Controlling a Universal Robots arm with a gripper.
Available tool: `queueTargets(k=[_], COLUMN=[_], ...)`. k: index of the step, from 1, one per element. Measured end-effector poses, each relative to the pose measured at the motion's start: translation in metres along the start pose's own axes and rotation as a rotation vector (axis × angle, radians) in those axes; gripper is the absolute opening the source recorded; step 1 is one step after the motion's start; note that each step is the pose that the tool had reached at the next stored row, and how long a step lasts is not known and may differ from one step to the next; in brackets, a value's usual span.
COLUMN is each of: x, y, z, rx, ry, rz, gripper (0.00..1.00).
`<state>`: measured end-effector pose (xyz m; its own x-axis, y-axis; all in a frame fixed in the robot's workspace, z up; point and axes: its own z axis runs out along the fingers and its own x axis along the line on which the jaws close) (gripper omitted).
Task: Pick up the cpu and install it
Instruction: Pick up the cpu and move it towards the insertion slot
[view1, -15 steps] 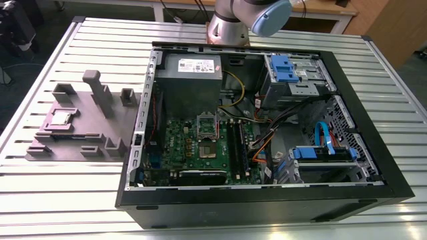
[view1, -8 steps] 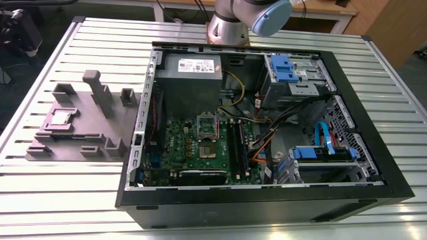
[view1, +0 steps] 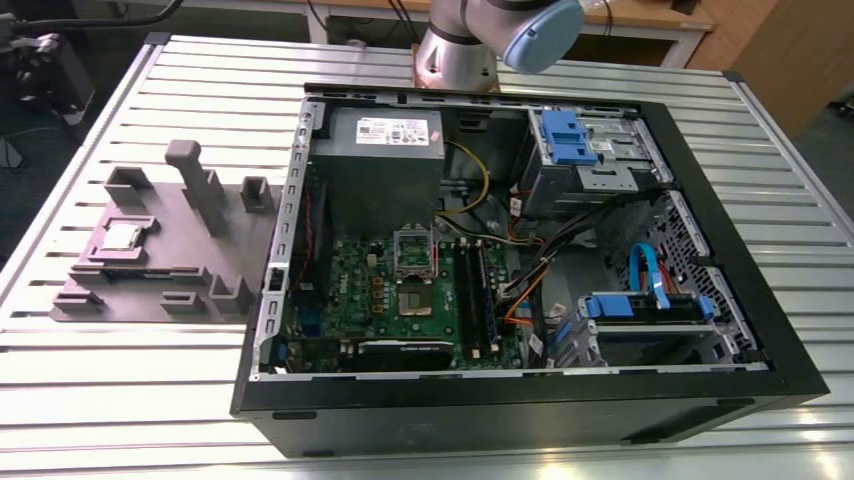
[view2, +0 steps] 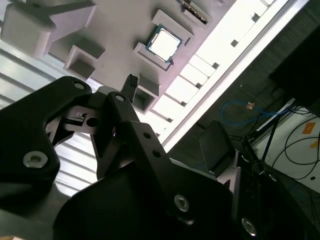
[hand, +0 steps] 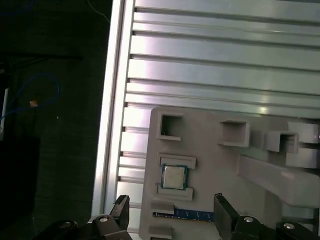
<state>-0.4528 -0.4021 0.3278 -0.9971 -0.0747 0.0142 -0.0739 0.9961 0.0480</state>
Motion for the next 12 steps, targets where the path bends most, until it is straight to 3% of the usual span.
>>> queueTargets(k=[12], x=[-0.0003], y=[-0.0011], z=[0.0218], rx=[-0.0003], ry=[-0.0008], rz=[0.018], gripper=[0.76])
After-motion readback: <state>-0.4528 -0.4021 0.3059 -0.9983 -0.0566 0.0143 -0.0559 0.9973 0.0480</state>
